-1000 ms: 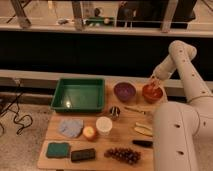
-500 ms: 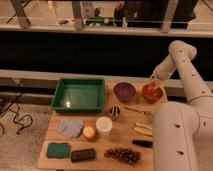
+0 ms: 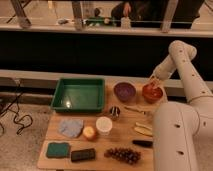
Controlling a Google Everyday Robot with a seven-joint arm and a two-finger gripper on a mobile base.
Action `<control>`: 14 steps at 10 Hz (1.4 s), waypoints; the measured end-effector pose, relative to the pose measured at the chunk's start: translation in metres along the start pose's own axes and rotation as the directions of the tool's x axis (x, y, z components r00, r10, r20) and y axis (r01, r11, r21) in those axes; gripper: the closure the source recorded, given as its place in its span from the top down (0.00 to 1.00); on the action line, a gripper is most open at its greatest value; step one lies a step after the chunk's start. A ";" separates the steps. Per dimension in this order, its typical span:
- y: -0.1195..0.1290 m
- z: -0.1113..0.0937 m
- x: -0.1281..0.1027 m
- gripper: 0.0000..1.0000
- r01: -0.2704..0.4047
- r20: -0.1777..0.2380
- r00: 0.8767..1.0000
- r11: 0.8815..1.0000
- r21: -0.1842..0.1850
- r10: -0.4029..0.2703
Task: Place pepper in red bowl
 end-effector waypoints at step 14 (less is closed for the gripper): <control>0.000 0.000 0.000 0.80 0.000 0.000 1.000 1.000 0.000 0.000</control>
